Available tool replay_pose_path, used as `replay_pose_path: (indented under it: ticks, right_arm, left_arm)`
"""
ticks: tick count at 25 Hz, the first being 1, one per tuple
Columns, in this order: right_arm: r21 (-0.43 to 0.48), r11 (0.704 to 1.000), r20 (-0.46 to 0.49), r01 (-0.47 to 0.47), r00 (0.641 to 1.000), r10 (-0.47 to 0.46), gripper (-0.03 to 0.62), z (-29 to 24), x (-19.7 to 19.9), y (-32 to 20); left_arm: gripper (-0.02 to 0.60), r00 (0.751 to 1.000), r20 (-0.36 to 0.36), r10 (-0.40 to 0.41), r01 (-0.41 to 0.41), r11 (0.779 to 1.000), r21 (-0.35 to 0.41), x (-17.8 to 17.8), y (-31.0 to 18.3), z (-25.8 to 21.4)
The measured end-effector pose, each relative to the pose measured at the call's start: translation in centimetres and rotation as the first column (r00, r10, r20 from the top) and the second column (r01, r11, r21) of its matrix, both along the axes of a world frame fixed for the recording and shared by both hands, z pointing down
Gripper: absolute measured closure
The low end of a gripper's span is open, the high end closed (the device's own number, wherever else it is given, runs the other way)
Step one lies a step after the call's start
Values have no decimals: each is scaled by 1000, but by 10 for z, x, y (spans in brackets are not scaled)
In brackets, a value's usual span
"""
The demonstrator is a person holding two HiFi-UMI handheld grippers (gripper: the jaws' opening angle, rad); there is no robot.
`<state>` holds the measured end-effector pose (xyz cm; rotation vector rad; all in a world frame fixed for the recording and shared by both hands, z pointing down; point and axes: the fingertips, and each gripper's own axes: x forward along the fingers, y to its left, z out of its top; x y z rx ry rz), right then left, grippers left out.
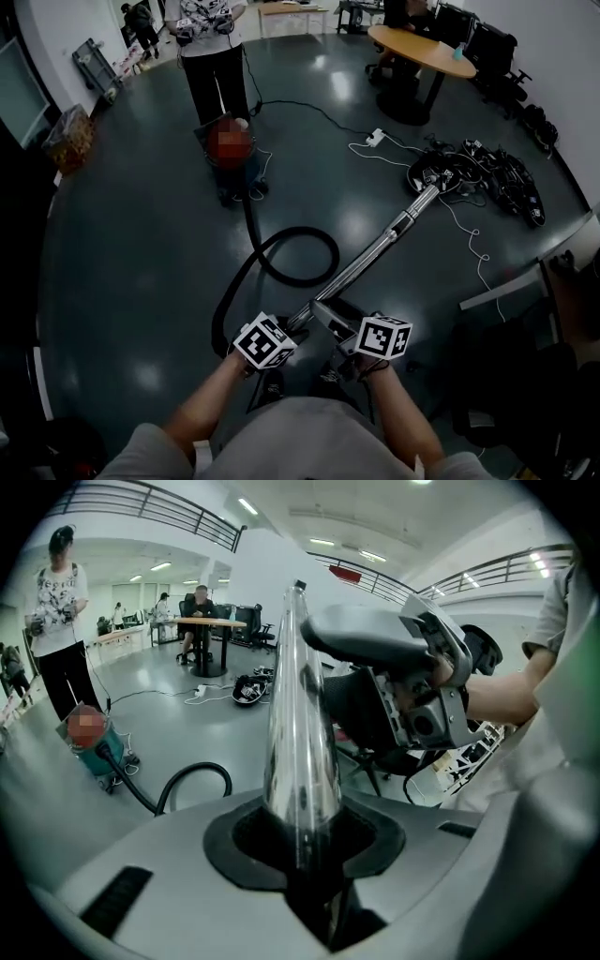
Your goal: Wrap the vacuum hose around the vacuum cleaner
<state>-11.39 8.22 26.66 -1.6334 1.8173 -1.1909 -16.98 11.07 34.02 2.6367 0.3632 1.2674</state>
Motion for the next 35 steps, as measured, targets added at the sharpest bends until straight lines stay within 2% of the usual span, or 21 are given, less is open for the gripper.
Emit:
replay_pose_path:
  ticks: [2,4,7,11,13,15,21,27,28,30,32,35]
  right_arm:
    - [37,999,84,-32,996,29,284,-4,11,-8]
    - [62,998,112,-25,994,18,284,-6,15,-17]
    - [81,997,69,1,998,-6,286,-7,19,-28]
    - [87,996,23,-15,1000,13,297,-12,28,-34]
    - [92,995,11,-31,1000,30,385,-12,37,-32]
    - [93,995,9,-24,1000,24,437,-12,44,-33]
    - [94,995,51,18,998,-23,485,-18,40,-38]
    - [117,989,-44,94,995,-89,491,-29,37,-35]
    - [117,988,-52,97,994,-92,491,-29,40,-35]
    - [111,989,-65,101,993,-94,491,-28,50,-33]
    - [97,990,-72,105,993,-98,491,-25,61,-32]
    - [80,990,-94,115,990,-107,491,-22,70,-32]
  left_arm:
    - [463,1000,8,-10,10,1000,2,8,4,1]
    - [463,1000,16,-14,13,1000,10,16,7,2]
    - [462,1000,12,-15,15,1000,22,28,12,-1]
    - [463,999,-9,-35,36,999,25,42,17,-6]
    - [463,998,-23,-50,51,999,14,48,19,-8]
    - [463,997,-32,-65,66,998,4,54,20,-9]
    - [462,995,-9,-104,104,994,35,57,21,-5]
    - [459,993,-11,-117,117,988,97,64,29,-3]
    - [451,993,-7,-116,116,988,103,65,28,-3]
    - [338,994,1,-110,109,988,108,62,26,-3]
    - [285,995,18,-102,99,990,103,56,24,-4]
    - [278,996,23,-91,88,990,109,49,24,-8]
